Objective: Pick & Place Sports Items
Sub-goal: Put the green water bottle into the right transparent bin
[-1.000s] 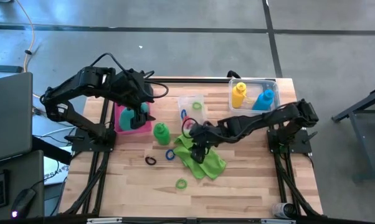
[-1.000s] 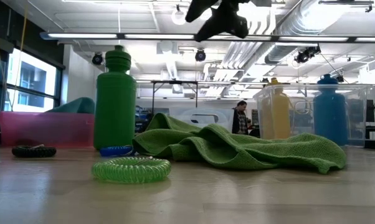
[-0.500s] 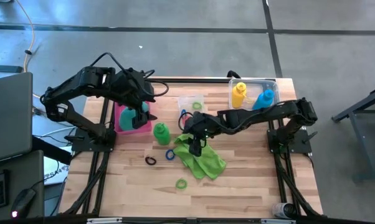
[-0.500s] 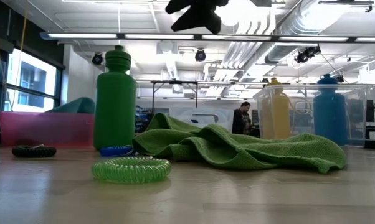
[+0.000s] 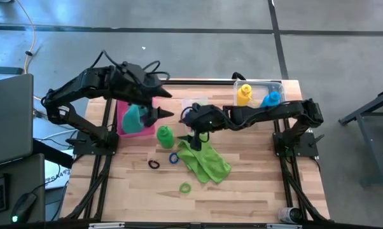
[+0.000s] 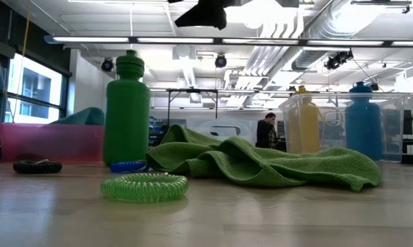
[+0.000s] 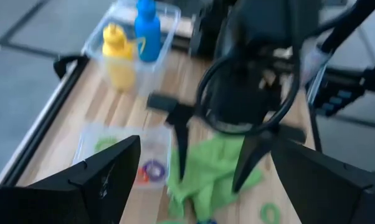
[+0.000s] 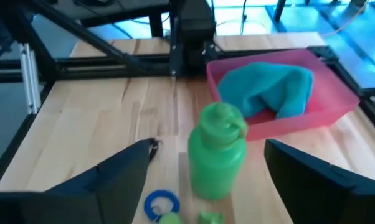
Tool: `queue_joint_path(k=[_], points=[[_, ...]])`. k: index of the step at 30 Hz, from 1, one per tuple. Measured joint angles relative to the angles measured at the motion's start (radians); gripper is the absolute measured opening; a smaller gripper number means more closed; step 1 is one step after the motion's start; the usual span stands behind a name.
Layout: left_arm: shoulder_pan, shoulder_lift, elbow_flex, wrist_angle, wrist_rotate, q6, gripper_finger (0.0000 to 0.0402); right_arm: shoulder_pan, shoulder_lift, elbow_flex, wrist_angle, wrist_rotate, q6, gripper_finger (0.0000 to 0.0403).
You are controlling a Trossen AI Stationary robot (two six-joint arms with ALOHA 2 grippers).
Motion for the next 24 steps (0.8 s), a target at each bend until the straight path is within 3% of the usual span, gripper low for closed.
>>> queue_joint_path(k=[11, 24], points=[[0.0, 0.0, 0.0, 0.25, 0.0, 0.0, 0.0353, -0.041, 0.027, -0.002, 0.105, -0.001, -0.129, 0.0333], [0.0, 0.0, 0.0, 0.49, 0.001, 0.0, 0.0353, -0.066, 0.147, 0.001, 0.363, -0.098, -0.071, 0.0342]])
